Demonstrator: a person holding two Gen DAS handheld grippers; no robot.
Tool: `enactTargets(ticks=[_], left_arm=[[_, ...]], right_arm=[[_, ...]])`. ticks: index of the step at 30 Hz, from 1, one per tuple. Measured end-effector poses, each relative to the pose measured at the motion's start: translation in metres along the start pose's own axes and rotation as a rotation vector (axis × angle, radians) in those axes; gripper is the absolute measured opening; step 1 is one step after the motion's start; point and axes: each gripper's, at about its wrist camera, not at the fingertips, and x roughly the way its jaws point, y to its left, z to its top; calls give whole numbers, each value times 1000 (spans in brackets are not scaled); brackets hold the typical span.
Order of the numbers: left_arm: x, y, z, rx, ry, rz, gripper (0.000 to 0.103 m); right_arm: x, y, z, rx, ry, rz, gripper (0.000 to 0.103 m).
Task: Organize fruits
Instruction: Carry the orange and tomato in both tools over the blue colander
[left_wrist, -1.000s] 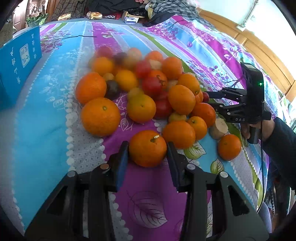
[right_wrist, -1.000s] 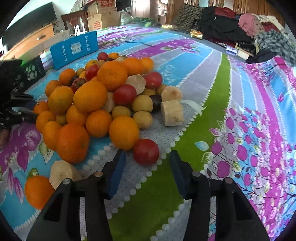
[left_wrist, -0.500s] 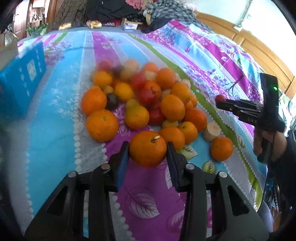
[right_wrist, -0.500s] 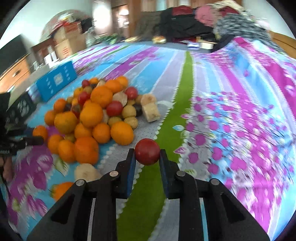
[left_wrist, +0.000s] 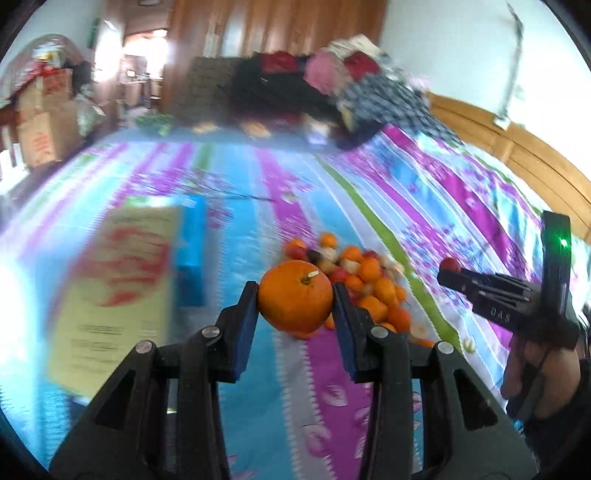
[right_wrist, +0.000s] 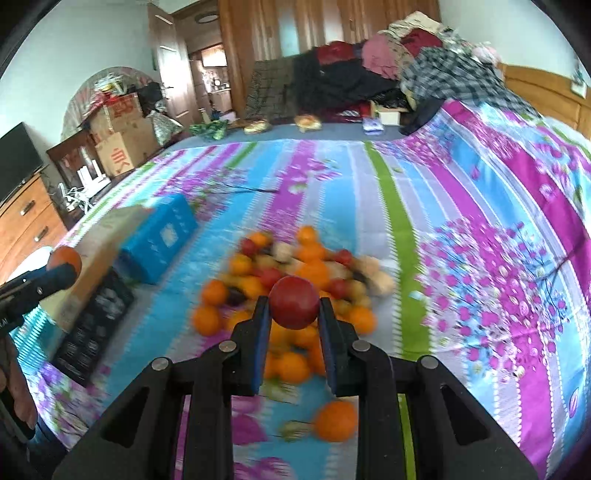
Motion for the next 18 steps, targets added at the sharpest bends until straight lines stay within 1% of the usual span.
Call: enactTargets(ticks=[3,6,13,18], left_arm=[[-29,24,6,-36,-26,70,40],[-52,46,8,-71,-45,123,40],[-103,99,13,-146,-95,223,40],[-133,137,9,-208,-109,290,40]], right_arm=[[-7,37,15,-18,-12,26,27],[-15,77,30,-52,-26,55,27],[-28,167,61,-118,-46,145,27],[-41,235,73,-192,-65,212,27]])
